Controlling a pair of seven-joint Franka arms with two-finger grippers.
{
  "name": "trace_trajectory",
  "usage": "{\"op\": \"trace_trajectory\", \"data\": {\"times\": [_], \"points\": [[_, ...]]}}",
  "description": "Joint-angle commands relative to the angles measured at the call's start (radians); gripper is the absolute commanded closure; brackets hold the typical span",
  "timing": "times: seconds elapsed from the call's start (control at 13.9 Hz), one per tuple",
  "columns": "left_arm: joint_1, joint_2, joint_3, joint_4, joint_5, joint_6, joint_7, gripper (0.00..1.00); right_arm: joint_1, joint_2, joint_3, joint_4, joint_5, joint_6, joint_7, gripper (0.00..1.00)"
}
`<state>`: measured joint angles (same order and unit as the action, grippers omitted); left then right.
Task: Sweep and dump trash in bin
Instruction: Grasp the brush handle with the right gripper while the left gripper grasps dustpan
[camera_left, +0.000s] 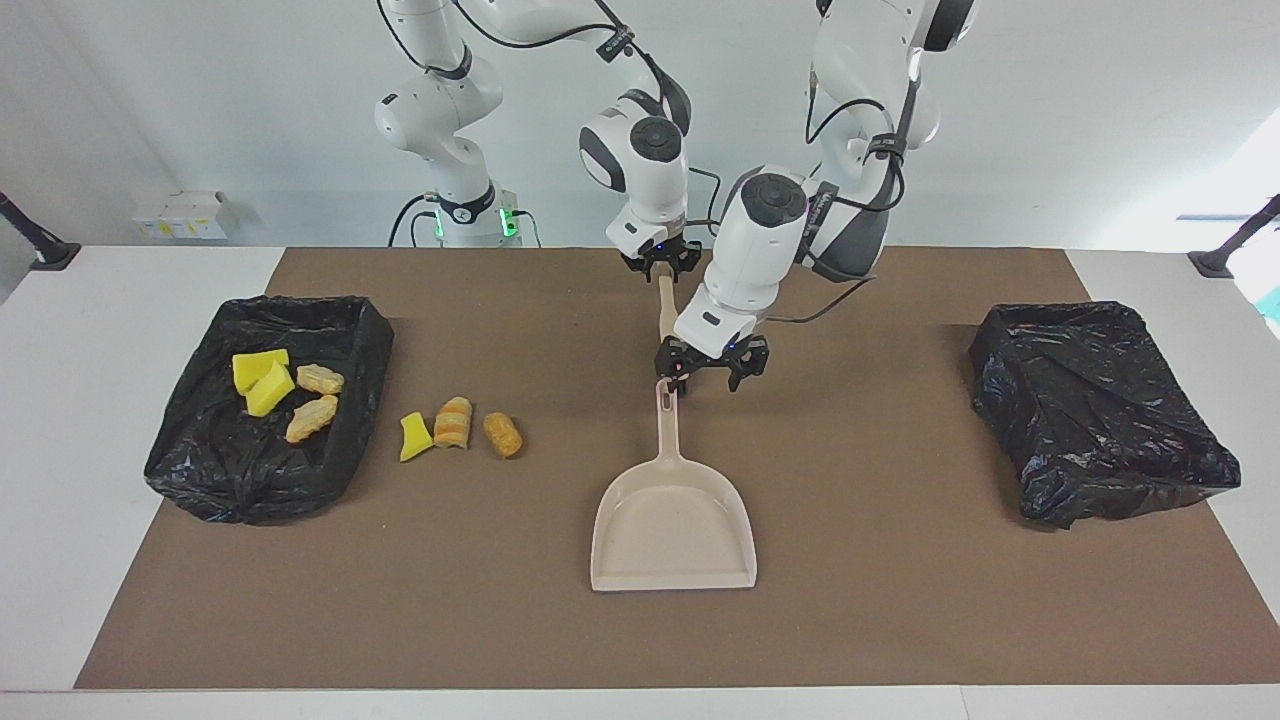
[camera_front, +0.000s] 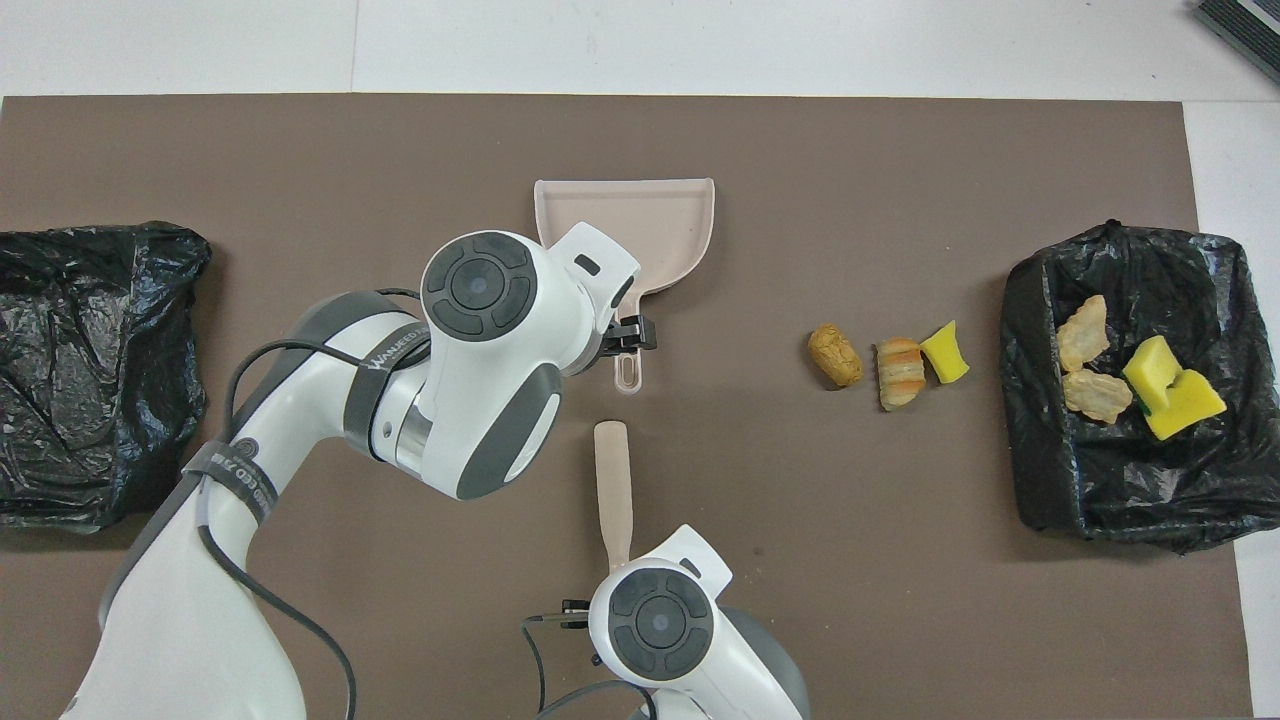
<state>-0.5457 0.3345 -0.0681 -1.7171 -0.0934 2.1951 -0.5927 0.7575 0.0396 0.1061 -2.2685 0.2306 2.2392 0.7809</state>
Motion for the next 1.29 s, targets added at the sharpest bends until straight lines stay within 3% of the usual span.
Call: {"op": "trace_trajectory", "data": {"times": [0.0,0.07,0.29,0.5,0.65,0.72,0.86,0.93,1.22], "points": [[-0.026,0.061,0.017,0.025,0.01,0.063,-0.013,0.0,0.002,0.026,-0.002,0.029,0.023,0.019,-0.035,0.51],[-0.055,0.086,0.017,0.03,0.006,0.077,-0.015,0.0,0.0,0.026,-0.002,0.029,0.015,0.019,-0.041,0.52],[-0.06,0.086,0.017,0.03,0.006,0.089,-0.013,0.0,0.0,0.026,-0.003,0.029,0.006,0.023,-0.055,0.97],[-0.063,0.095,0.017,0.028,0.006,0.098,-0.015,0.0,-0.007,0.008,-0.003,0.027,0.006,-0.024,-0.037,1.0],[-0.063,0.098,0.017,0.03,0.006,0.1,-0.018,0.23,-0.023,-0.039,-0.009,0.027,0.007,-0.12,-0.028,1.0],[-0.063,0.098,0.017,0.03,0.004,0.1,-0.018,0.5,-0.047,-0.065,-0.009,0.027,0.007,-0.171,-0.014,1.0],[-0.063,0.098,0.017,0.03,0.004,0.1,-0.019,0.79,-0.087,-0.107,-0.009,0.027,0.006,-0.269,-0.011,1.0],[-0.063,0.098,0.017,0.03,0.004,0.1,-0.019,1.0,-0.11,-0.124,-0.011,0.027,0.004,-0.309,-0.011,1.0],[-0.048,0.081,0.018,0.033,0.087,0.075,0.007,1.0,-0.217,-0.171,-0.009,0.027,-0.083,-0.423,-0.057,1.0]]}}
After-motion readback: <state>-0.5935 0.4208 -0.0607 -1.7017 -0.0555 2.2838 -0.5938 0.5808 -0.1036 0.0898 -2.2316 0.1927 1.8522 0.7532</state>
